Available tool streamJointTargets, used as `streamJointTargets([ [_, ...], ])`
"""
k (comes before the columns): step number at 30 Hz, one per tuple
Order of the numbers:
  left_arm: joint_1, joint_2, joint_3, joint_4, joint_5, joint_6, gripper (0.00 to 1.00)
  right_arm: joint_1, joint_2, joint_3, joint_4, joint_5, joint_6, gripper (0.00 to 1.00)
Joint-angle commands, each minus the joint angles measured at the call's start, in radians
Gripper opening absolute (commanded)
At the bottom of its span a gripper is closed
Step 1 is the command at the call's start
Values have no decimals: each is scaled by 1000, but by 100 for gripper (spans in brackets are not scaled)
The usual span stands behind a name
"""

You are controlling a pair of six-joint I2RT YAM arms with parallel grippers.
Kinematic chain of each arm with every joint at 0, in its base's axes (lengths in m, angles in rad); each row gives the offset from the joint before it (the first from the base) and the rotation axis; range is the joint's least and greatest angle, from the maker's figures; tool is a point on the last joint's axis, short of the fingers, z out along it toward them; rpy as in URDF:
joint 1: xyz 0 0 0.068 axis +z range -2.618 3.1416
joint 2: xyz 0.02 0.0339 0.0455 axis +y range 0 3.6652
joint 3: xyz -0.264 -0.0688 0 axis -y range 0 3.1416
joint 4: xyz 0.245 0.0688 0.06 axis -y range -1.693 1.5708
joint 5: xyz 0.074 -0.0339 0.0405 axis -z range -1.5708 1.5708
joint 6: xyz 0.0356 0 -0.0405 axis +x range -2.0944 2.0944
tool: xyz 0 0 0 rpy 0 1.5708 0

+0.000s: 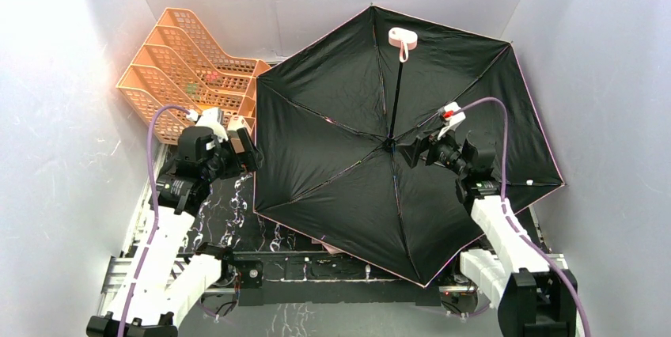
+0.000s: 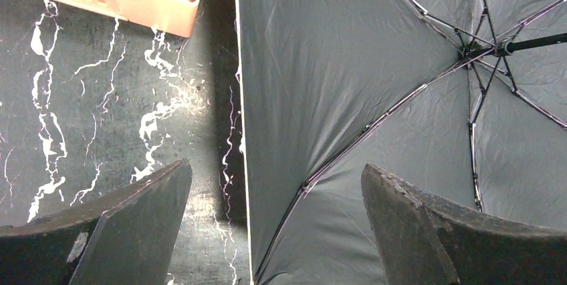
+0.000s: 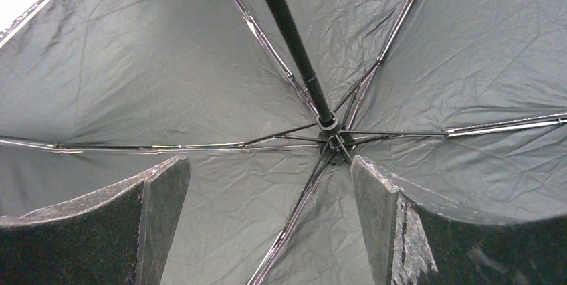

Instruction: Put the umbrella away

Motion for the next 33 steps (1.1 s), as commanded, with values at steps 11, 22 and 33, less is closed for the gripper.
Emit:
streamJointTargets([
  [11, 9, -11, 17, 2, 11, 2, 98, 61, 343, 18, 500, 12, -61, 88],
  [22, 8, 17, 55, -14, 27, 4, 98, 119, 602, 93, 646, 21, -96, 58],
  [33, 10, 4, 49, -39, 37, -2, 98, 125, 714, 157, 670, 55, -96, 39],
])
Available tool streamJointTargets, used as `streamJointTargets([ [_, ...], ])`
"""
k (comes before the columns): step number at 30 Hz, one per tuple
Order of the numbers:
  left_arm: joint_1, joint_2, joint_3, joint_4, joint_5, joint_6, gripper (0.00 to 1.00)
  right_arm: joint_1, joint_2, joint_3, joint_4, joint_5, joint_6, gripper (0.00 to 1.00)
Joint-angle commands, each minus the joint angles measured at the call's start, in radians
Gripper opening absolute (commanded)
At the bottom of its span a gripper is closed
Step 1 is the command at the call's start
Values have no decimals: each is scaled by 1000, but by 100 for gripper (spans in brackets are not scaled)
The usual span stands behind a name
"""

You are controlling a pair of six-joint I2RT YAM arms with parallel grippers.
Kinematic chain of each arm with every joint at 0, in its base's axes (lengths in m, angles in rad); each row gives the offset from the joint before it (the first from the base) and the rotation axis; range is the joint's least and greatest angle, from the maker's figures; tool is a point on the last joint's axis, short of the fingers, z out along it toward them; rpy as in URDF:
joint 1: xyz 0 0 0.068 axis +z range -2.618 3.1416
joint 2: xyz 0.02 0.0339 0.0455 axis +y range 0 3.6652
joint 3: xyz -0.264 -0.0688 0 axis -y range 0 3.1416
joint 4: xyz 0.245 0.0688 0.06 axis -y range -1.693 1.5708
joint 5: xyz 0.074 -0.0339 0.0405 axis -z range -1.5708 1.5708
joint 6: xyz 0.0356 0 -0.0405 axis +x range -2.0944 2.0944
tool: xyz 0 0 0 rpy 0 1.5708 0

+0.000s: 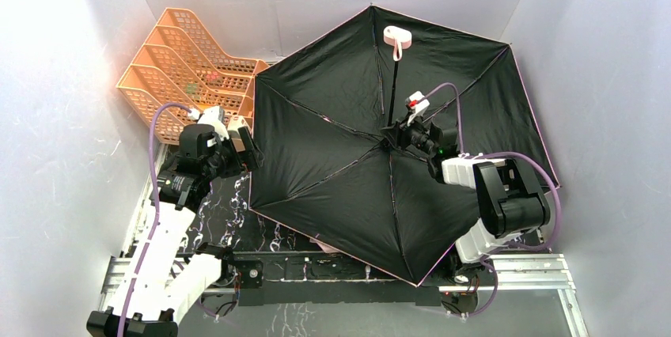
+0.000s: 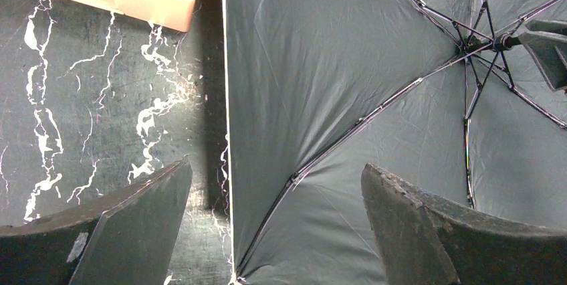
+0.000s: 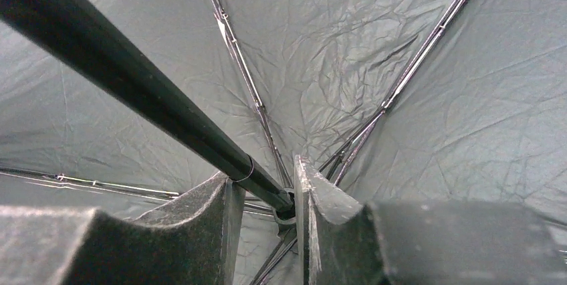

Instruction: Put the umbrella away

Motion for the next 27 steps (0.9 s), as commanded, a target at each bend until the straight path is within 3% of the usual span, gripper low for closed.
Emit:
streamJointTargets([
  [1, 7, -15, 33, -31, 25, 1, 98, 2, 24, 55, 84, 19, -18, 39],
  [7, 7, -6, 51, -42, 28, 2, 98, 2, 54, 101, 33, 14, -75, 22],
  [9, 7, 2, 67, -49, 28, 0, 98, 4, 32, 135, -31, 1, -126, 3],
  [10, 7, 6, 83, -56, 31, -1, 98, 3, 6, 161, -85, -6, -166, 0],
  [12, 7, 28, 137, -78, 37, -5, 98, 5, -70, 212, -200, 11, -244, 0],
  [16, 6, 89, 350, -146, 57, -16, 98, 10, -244, 256, -271, 48, -399, 0],
  [27, -7, 164, 638, -137, 195, -65, 98, 58, -363, 342, -319, 42, -773, 0],
])
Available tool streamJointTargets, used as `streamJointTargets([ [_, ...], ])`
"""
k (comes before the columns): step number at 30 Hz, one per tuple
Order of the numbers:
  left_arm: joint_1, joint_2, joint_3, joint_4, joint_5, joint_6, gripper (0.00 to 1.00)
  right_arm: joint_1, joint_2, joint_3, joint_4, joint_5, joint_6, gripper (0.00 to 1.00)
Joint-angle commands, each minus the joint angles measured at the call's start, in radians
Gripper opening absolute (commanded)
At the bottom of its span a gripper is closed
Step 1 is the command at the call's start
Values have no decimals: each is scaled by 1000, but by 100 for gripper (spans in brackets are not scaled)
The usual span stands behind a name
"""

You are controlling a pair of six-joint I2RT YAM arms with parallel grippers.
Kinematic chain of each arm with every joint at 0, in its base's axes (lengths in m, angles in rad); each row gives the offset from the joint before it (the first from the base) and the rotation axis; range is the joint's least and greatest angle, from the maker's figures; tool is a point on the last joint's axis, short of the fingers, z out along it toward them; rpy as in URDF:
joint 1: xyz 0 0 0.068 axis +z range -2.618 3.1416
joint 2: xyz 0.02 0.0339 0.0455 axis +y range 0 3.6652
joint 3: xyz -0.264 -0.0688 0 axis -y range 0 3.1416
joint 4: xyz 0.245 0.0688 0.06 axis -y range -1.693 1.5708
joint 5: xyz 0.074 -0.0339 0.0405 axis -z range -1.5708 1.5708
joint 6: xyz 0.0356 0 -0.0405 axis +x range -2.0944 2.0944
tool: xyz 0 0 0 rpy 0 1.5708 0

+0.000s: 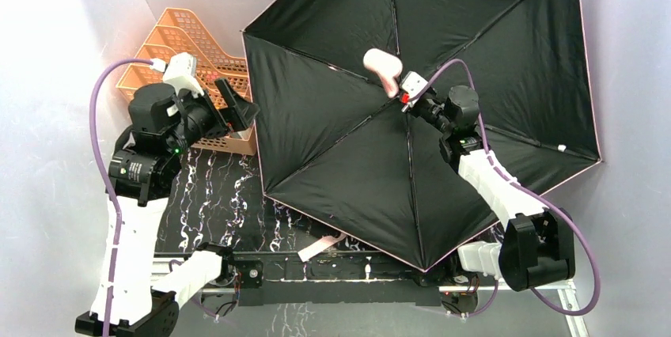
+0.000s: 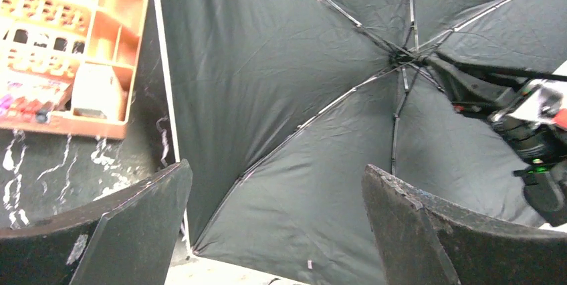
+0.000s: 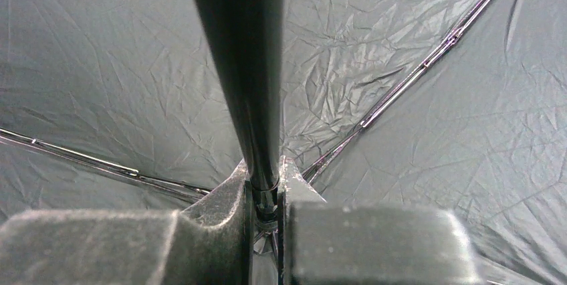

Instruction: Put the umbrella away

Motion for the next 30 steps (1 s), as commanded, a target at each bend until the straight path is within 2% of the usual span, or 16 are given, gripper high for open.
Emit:
streamJointTargets([
  [1, -8, 31, 115, -11, 95, -25, 98, 38, -46, 103, 51, 7, -211, 0],
  [6, -12, 40, 187, -4, 126, -23, 98, 62, -46, 187, -48, 3, -253, 0],
  [9, -12, 44, 200, 0, 155, -20, 98, 76, -35, 263, -165, 2, -258, 0],
  [11, -12, 51, 204, 4, 180, -18, 98, 84, -40, 260, -160, 13, -281, 0],
  [14, -18, 66, 203, 9, 202, -9, 98, 122, -79, 135, -4, 9, -468, 0],
  [16, -33, 76, 213, 7, 196, 18, 98, 197, -78, 102, -20, 92, -674, 0],
  [20, -53, 95, 249, -14, 159, 44, 98, 276, -80, 53, 66, 211, -882, 0],
  [25, -69, 143, 301, 16, 238, 29, 98, 305, -75, 126, 111, 270, -969, 0],
  [30, -92, 217, 363, 29, 303, 14, 98, 306, -43, 253, 45, 262, -1090, 0],
])
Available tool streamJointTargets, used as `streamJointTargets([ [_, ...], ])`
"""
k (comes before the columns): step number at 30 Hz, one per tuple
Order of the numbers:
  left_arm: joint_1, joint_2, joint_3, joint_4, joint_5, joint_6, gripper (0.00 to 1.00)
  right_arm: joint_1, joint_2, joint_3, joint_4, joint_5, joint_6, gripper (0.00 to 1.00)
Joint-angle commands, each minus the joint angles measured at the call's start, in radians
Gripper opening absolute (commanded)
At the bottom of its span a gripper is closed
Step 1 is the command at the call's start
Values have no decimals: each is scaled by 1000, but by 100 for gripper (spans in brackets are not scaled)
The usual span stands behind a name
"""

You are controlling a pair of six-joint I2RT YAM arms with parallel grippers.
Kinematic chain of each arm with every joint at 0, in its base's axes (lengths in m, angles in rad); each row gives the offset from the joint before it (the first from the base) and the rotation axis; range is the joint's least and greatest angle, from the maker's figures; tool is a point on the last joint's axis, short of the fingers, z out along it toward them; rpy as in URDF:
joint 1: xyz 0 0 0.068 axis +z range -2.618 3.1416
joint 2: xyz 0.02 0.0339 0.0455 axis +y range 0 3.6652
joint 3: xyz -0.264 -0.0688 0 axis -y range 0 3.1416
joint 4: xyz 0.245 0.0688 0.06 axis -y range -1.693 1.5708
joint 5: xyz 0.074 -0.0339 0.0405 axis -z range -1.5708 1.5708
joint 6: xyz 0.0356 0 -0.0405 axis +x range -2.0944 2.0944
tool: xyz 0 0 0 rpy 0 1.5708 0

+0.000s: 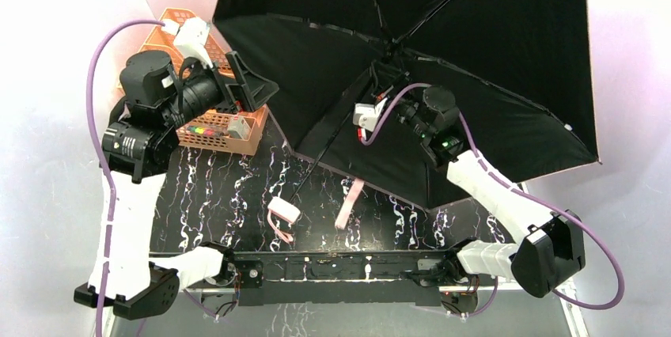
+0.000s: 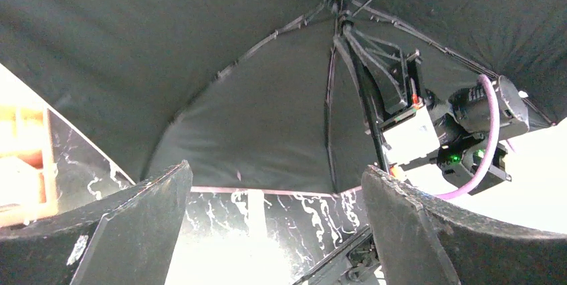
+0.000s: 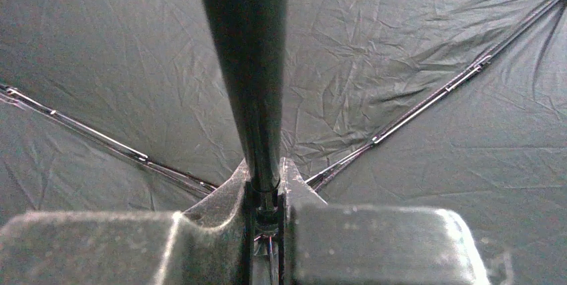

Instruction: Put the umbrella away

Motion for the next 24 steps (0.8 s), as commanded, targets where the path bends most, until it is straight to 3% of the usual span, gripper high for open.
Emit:
streamJointTargets([
  [1, -19, 57, 61, 29, 106, -17, 98, -4, 8, 156, 79, 40, -230, 0],
  [9, -69, 116, -2, 95, 170, -30, 97, -2, 37, 150, 94, 40, -254, 0],
  [24, -262, 145, -173, 195, 143, 22, 88, -2, 80, 132, 127, -2, -216, 0],
])
